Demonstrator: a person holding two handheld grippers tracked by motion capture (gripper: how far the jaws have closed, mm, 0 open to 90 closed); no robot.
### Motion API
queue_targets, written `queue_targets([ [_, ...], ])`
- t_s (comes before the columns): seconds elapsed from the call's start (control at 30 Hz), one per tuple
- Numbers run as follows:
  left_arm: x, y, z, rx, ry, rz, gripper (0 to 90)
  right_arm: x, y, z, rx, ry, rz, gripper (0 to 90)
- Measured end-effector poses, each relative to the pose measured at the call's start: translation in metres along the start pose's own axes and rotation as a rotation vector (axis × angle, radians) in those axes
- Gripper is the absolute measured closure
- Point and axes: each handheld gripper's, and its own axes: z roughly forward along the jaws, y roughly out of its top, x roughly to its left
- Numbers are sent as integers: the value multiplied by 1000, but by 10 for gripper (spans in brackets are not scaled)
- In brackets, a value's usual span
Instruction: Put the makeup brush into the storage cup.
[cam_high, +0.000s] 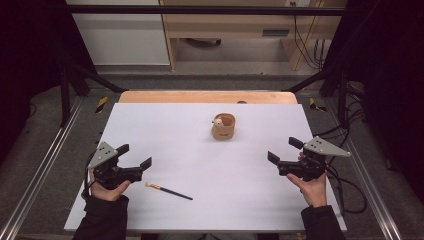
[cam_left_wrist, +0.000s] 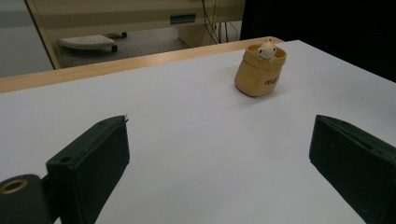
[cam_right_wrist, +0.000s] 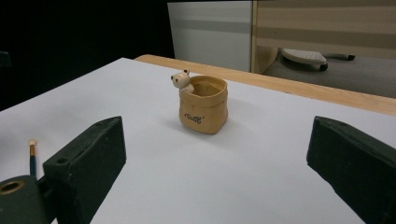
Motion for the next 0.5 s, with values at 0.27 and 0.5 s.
queue_targets([
  [0.27,-1,-3,0,18,-15,6,48,1,-1,0,5,-4,8,53],
  [0.5,-3,-5,2,41,-32,26,48,4,-4,4,25,-5,-2,53],
])
